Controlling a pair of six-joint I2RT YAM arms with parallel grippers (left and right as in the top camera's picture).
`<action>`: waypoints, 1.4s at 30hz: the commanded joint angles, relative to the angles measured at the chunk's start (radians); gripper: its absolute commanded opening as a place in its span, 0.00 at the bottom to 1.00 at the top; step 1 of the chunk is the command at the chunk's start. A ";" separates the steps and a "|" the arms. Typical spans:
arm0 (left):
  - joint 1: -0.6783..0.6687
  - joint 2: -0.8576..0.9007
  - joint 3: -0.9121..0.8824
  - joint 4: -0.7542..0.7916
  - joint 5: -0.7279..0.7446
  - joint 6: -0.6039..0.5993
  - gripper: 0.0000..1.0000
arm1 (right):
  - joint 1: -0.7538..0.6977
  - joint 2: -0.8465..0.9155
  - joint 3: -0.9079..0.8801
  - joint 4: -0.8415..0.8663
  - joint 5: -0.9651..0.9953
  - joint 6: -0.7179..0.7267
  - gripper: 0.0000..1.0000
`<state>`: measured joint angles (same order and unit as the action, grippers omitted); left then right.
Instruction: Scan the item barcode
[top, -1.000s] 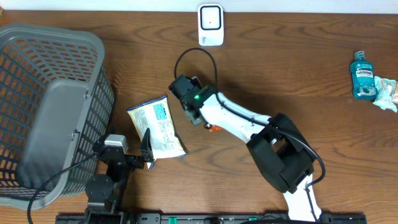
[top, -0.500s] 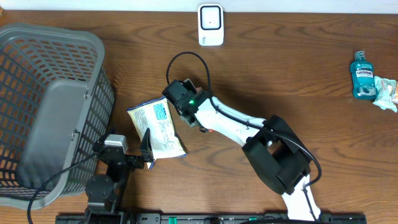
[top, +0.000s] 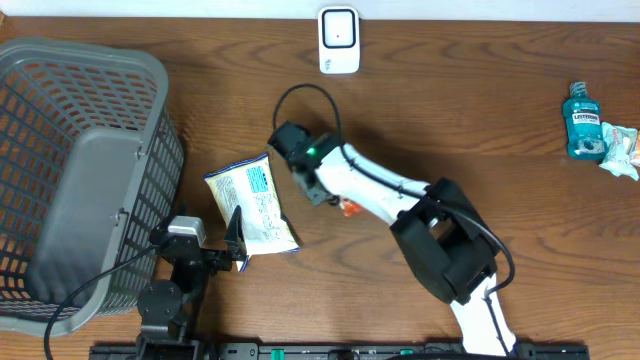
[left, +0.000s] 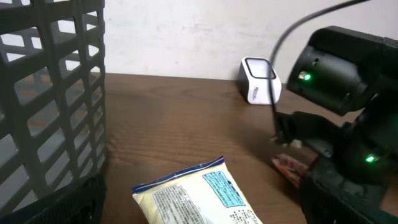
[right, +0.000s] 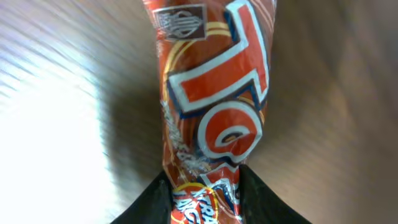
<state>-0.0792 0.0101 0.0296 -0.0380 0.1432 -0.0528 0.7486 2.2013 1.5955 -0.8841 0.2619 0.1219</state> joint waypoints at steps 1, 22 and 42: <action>0.005 -0.005 -0.026 -0.017 0.002 -0.005 0.98 | -0.095 0.114 -0.074 -0.072 -0.239 0.010 0.27; 0.005 -0.005 -0.026 -0.017 0.002 -0.005 0.98 | -0.515 0.114 -0.059 -0.313 -1.366 -0.658 0.01; 0.005 -0.005 -0.026 -0.017 0.002 -0.005 0.98 | -0.520 0.111 -0.063 -0.819 -1.578 -1.611 0.01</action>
<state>-0.0792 0.0101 0.0296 -0.0376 0.1429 -0.0525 0.2249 2.3161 1.5352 -1.7000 -1.2655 -1.3304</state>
